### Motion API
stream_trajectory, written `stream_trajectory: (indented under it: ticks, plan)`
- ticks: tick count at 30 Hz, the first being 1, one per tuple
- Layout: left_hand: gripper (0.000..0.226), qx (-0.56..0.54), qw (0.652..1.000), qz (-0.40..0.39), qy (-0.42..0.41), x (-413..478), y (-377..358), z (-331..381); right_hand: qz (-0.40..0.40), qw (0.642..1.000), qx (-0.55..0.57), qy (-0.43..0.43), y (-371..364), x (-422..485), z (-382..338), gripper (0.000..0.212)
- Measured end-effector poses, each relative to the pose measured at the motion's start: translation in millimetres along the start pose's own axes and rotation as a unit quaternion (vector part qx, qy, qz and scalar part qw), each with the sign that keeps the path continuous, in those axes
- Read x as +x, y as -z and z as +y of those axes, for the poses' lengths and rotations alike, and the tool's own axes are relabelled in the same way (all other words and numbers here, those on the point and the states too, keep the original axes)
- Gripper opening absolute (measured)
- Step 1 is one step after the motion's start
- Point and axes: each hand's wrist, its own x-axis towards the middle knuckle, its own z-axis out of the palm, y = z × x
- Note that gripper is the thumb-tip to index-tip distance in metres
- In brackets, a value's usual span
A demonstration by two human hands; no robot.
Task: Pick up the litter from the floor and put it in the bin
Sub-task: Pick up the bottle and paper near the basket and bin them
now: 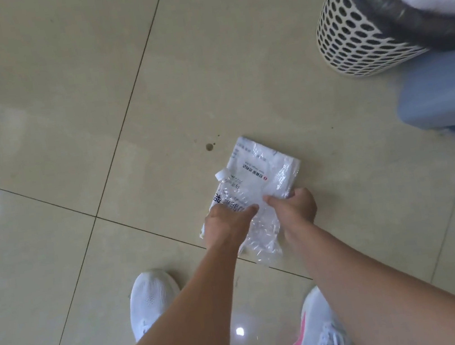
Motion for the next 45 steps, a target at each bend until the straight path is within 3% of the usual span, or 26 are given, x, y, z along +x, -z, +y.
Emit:
stream_trajectory:
  ticks: [6,9,12,16,21,25,31,35,40,45]
  plan:
    - [0.039,-0.020,0.999,-0.025,-0.013,-19.4,49.8,-10.2,-0.036,0.992,-0.029,0.114,6.7,-42.1,-32.6,0.015]
    - [0.062,-0.052,0.998,0.003,-0.034,-56.1,104.9,-19.1,-0.060,0.976,-0.088,0.189,33.6,-81.5,-67.0,0.028]
    - [0.066,-0.101,0.993,0.028,-0.051,-116.2,177.6,-25.3,-0.083,0.944,-0.156,0.277,68.8,-149.4,-117.2,0.038]
    - [0.069,-0.166,0.982,0.086,-0.037,-218.0,290.2,-36.0,-0.141,0.893,-0.225,0.363,111.5,-267.4,-205.8,0.026]
    - [0.064,-0.260,0.952,0.160,-0.024,-360.6,440.0,-68.2,-0.174,0.822,-0.260,0.476,149.9,-468.0,-315.0,0.021]
    - [0.065,-0.300,0.921,0.250,-0.016,-455.5,540.7,-124.7,-0.192,0.763,-0.270,0.554,140.7,-624.3,-357.5,0.017]
    - [0.066,-0.347,0.891,0.291,0.034,-516.0,637.5,-224.2,-0.216,0.691,-0.328,0.607,80.2,-789.0,-365.5,0.012]
    - [0.065,-0.357,0.893,0.273,0.025,-513.8,694.1,-256.8,-0.206,0.665,-0.360,0.621,28.3,-859.4,-373.9,0.010]
    - [0.067,-0.362,0.897,0.252,0.007,-508.9,773.6,-260.6,-0.197,0.660,-0.379,0.618,-25.8,-928.9,-398.5,0.022]
    - [0.073,-0.368,0.903,0.222,-0.005,-486.6,851.1,-246.1,-0.185,0.685,-0.380,0.594,-80.4,-964.0,-438.3,0.018]
